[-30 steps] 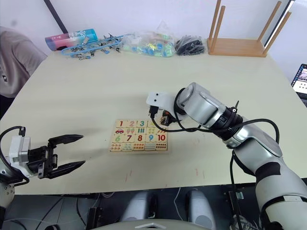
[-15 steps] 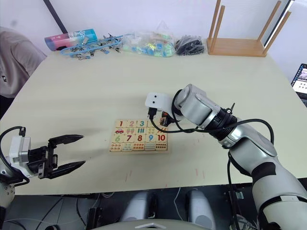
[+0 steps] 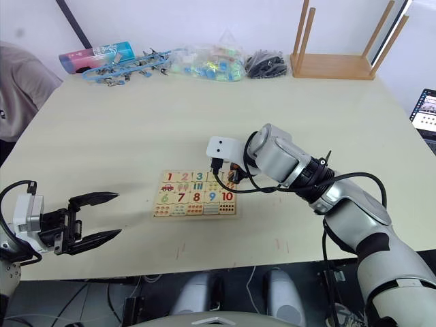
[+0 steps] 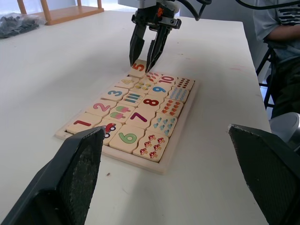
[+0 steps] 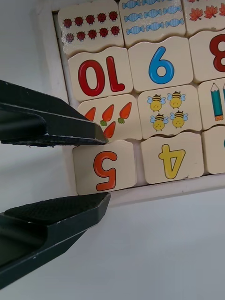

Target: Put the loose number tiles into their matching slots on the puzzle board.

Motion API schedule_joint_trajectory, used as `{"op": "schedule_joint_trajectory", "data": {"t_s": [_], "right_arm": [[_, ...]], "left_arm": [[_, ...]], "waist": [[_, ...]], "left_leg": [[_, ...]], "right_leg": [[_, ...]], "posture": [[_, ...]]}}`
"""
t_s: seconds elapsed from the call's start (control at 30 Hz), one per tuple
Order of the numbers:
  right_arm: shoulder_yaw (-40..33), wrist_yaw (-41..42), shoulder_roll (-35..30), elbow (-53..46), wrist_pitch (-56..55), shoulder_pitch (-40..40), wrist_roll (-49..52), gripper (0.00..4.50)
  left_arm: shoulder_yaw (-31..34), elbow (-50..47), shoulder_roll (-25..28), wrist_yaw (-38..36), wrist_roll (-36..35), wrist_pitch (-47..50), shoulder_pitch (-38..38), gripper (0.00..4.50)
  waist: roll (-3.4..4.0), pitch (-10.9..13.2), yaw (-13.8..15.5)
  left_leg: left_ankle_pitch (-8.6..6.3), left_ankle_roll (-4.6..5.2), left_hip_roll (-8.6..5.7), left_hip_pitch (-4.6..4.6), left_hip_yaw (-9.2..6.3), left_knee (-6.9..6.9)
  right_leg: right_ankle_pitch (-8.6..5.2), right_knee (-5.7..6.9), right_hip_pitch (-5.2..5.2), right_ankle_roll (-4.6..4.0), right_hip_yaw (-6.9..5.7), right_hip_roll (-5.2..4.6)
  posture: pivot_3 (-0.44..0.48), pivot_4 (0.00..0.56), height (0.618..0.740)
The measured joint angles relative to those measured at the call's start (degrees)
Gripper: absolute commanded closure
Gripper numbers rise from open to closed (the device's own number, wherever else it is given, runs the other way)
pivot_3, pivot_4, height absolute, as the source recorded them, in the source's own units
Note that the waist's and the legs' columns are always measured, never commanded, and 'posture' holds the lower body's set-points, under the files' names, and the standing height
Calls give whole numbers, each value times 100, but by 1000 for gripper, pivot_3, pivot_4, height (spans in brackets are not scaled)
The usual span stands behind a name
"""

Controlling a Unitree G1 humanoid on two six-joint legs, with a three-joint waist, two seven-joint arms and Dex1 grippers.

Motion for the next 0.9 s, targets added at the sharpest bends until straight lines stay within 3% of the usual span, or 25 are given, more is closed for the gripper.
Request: {"op": "schedule_joint_trajectory", "data": {"t_s": [0.9], "right_arm": [[-11, 176, 170, 202, -386, 43, -293, 3604]], "left_arm": [[0, -55, 0, 0, 0, 12, 83, 0]], "waist": [[14, 8, -11]], "left_leg": [[0, -1, 1, 0, -2, -3]], "right_leg": [[0, -3, 0, -1, -1, -4]], "posture": [[0, 150, 737]]}}
